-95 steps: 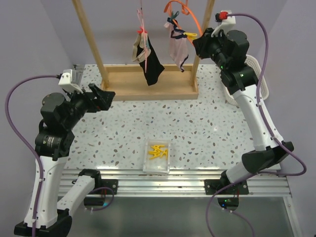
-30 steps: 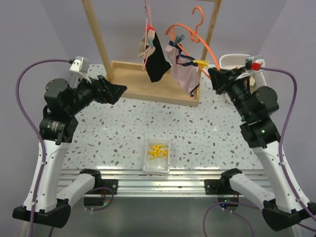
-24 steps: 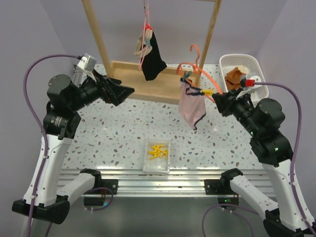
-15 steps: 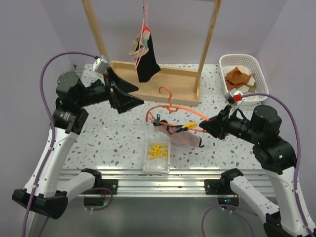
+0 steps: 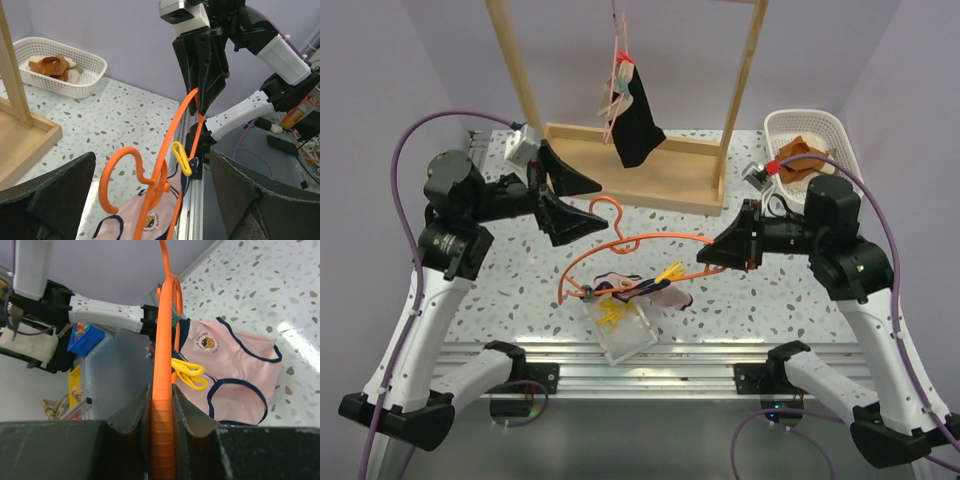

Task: Remove the underwear clipped to the hanger

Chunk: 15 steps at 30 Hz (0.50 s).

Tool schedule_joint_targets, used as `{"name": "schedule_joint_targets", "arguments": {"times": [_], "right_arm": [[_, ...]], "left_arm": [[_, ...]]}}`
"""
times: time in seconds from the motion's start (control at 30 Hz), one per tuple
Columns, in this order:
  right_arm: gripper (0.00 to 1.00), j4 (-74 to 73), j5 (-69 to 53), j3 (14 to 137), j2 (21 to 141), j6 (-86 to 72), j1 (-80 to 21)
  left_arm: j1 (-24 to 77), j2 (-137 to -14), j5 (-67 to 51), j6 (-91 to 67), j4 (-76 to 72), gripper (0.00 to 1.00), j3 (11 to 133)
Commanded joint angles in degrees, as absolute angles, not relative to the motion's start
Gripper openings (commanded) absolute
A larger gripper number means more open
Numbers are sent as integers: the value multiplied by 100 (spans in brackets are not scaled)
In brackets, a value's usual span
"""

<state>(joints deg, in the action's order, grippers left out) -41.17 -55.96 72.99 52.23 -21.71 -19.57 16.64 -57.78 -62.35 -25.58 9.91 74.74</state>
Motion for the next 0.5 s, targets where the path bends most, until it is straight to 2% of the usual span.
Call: {"name": "schedule_joint_targets", "arguments": {"times": [0.0, 0.17, 0.47], "right_arm": [[0, -3427, -6373, 7672, 5185, -2734, -2013], [0, -3516, -6416, 7928, 5282, -2654, -2039], [0, -3918, -5925, 7989, 5484, -2181, -2065]], "left_arm": [[1696, -5687, -5741, -1759, 1870, 99, 7787], [1696, -5686, -5265, -1573, 1942, 99, 7805], [1696, -5871, -5809, -2091, 1284, 99, 7454]]}}
